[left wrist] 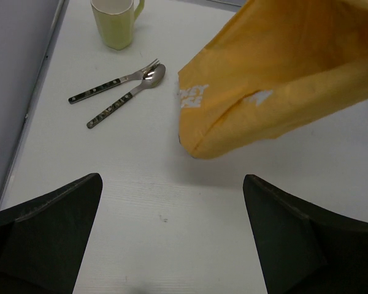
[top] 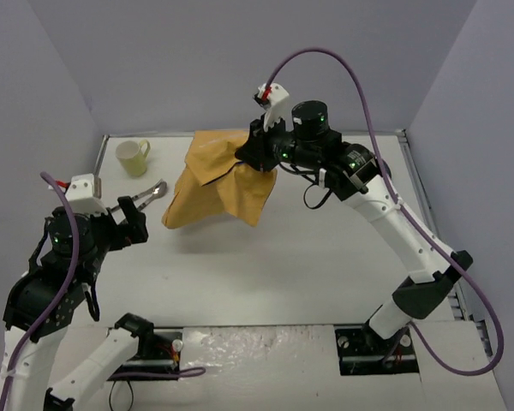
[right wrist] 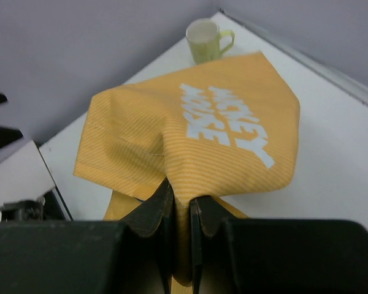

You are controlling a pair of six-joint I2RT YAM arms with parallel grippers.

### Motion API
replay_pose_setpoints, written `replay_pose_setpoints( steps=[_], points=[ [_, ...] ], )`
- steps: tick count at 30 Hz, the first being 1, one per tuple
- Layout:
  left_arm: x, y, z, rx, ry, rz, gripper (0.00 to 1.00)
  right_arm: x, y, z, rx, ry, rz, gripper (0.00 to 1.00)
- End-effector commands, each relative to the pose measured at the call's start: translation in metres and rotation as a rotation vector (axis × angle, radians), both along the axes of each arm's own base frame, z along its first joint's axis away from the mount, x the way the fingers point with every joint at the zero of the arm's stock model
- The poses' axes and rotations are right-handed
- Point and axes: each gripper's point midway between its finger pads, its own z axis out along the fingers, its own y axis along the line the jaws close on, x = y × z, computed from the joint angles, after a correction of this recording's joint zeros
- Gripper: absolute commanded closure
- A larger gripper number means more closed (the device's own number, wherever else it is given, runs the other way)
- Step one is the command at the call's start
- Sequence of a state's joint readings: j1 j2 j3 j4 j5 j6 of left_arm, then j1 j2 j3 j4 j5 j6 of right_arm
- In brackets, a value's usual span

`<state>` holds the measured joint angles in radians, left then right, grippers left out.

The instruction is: Set the dinner table for one person

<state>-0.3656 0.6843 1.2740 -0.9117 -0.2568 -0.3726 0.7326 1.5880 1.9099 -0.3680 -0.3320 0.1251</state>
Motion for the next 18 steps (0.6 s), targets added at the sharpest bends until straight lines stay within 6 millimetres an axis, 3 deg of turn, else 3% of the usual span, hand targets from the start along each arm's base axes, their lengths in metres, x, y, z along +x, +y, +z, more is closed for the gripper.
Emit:
replay_pose_setpoints(
  steps=[1,3,5,8,10,14,16,18],
  points=[
    [0.000,0.008,0.009,0.023,-0.036,0.033,0.03,-0.020,-0.039,-0.044,-0.060,-0.034,-0.053,0.95],
    [0.001,0.006,-0.001,0.010,-0.016,0.032,0.03,-0.027,-0.054,-0.101,-0.135,0.060,-0.094,0.84],
    [0.004,0.000,-0.019,0.006,0.024,0.018,0.03,-0.036,-0.079,-0.174,-0.226,0.189,-0.187,0.80],
    [0.010,-0.008,-0.042,-0.023,0.077,0.008,0.03,-0.040,-0.121,-0.237,-0.301,0.321,-0.364,0.75],
    [0.015,-0.015,-0.055,-0.038,0.108,-0.003,0.03,-0.040,-0.147,-0.257,-0.303,0.385,-0.484,0.72],
    [0.031,-0.030,-0.082,-0.068,0.182,-0.013,0.03,-0.024,-0.206,-0.269,-0.285,0.453,-0.780,0.44],
    [0.043,-0.037,-0.094,-0.079,0.211,-0.012,0.03,-0.021,-0.215,-0.269,-0.315,0.441,-0.822,0.37],
    [0.056,-0.043,-0.108,-0.084,0.248,-0.001,0.03,-0.019,-0.212,-0.262,-0.330,0.418,-0.797,0.32]
  ],
)
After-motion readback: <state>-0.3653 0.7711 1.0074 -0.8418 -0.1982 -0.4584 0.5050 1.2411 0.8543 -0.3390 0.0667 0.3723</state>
